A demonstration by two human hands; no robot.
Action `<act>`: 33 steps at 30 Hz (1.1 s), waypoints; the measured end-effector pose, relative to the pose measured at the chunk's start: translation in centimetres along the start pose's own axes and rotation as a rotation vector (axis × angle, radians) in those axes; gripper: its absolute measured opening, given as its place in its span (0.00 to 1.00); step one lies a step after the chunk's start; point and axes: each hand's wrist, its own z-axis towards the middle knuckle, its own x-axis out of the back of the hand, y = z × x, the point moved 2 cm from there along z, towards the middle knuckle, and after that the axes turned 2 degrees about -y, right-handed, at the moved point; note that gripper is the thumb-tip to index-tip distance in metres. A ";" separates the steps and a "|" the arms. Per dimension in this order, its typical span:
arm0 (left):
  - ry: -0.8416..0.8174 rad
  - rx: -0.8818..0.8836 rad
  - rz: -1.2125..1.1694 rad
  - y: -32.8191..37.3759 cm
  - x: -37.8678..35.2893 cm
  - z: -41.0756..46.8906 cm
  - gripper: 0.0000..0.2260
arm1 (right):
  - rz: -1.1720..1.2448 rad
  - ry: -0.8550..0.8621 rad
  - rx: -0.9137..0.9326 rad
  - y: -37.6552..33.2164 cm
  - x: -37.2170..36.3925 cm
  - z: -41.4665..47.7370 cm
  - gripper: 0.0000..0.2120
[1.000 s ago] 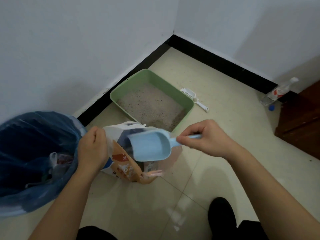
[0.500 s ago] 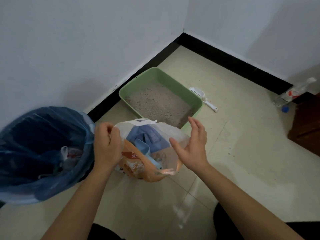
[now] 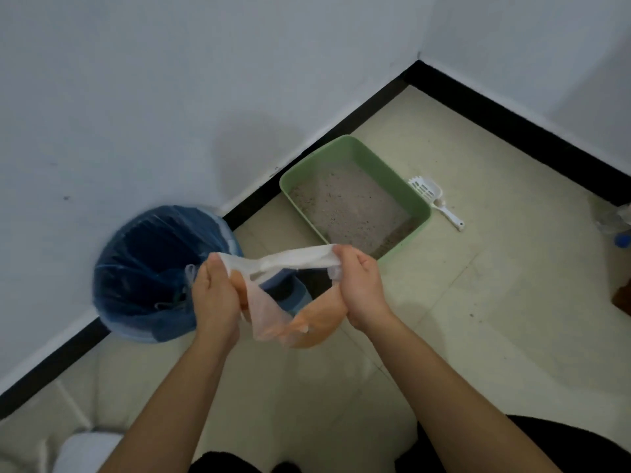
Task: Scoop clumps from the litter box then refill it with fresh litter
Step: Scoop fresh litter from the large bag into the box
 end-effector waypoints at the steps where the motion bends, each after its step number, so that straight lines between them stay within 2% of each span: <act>1: -0.003 -0.007 -0.010 1.6 0.6 -1.3 0.19 | 0.044 0.006 -0.035 -1.9 -0.2 -1.2 0.18; 3: -0.022 -0.005 -0.036 5.7 1.8 -3.9 0.18 | 0.108 0.013 -0.075 -6.5 -0.5 -3.6 0.12; 5: -0.012 -0.008 -0.060 10.8 3.2 -6.1 0.15 | 0.109 -0.009 -0.021 -11.8 -0.6 -6.0 0.09; 7: 0.017 0.009 -0.094 16.2 5.6 -8.0 0.14 | -0.010 -0.085 0.090 -18.1 -1.0 -9.2 0.14; 9: 0.055 0.017 -0.097 20.1 7.7 -9.6 0.17 | -0.111 -0.168 0.185 -22.9 -1.7 -11.6 0.19; 11: 0.092 0.006 -0.105 25.4 10.9 -12.7 0.17 | -0.208 -0.199 0.200 -29.4 -2.4 -15.5 0.21; 14: 0.113 -0.028 -0.119 33.7 15.7 -18.9 0.14 | -0.335 -0.232 0.237 -38.7 -3.7 -22.0 0.23; 19: 0.217 -0.092 -0.155 43.7 23.4 -28.5 0.18 | -0.541 -0.302 0.404 -50.1 -5.8 -32.6 0.26; 22: 0.362 -0.122 -0.242 45.1 27.8 -33.6 0.16 | -0.521 -0.467 0.517 -52.4 -7.9 -37.4 0.27; 26: 0.608 -0.136 -0.298 44.1 34.2 -40.8 0.17 | -0.417 -0.721 0.499 -52.9 -12.1 -44.2 0.29; 30: 0.793 -0.168 -0.304 42.0 41.2 -49.2 0.15 | -0.437 -0.922 0.497 -51.2 -16.1 -52.6 0.28; 33: 0.925 -0.105 -0.318 38.7 47.4 -56.1 0.18 | -0.507 -1.069 0.513 -47.6 -19.1 -60.2 0.27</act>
